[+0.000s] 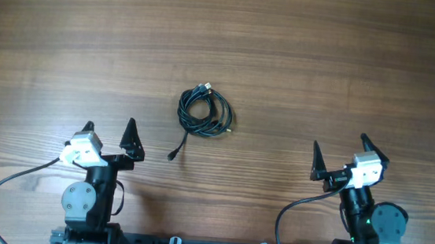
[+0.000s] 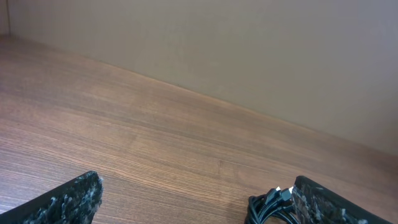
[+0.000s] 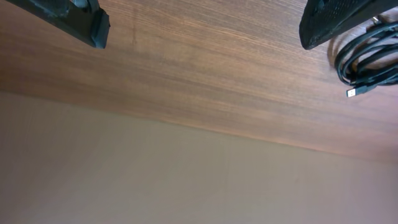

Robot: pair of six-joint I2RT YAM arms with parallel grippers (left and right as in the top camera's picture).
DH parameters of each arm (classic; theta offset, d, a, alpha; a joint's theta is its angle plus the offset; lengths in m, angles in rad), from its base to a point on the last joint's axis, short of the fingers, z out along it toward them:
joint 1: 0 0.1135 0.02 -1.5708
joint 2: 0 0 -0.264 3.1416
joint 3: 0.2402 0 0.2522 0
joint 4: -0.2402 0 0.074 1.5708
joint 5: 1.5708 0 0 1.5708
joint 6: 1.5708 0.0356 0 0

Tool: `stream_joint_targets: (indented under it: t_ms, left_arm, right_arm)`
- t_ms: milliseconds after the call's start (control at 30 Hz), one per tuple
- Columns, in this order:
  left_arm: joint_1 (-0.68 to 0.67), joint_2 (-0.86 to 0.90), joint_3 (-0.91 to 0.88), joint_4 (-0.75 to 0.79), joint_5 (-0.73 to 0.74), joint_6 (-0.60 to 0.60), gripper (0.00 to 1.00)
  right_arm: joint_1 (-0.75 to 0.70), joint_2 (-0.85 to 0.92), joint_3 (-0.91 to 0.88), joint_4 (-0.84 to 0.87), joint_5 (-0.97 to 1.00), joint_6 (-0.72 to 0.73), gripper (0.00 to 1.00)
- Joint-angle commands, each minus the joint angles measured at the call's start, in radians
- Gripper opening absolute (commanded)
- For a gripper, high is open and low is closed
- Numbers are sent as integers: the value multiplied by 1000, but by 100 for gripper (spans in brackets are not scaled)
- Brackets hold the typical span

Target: Untangle cables

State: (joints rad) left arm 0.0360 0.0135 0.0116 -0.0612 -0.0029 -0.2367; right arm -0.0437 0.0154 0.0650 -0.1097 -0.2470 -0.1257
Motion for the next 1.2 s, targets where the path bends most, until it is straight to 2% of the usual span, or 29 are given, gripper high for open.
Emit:
stream_joint_targets:
  t_ms: [0,333,567,733,967,1167]
  left_arm:
    - [7,-8,0,3,-10,25,100]
    - [7,21,80,-32,-10,25,100]
    - [7,133,237,-131,-10,24,100]
    - [7,262,374,-188,-5,24,100]
    - [7,522,597,-279,90,24,100]
    - [7,806,870,-442,175,20,100]
  right_arm:
    - [5,-5,45,-14,-30,-3,100]
    - [5,2,84,-16,-92,30,100]
    - [5,129,183,-17,-119,73,100]
    - [5,269,309,-52,-122,73,100]
    - [5,481,565,-233,-122,73,100]
    - [5,636,774,-389,-216,74,100]
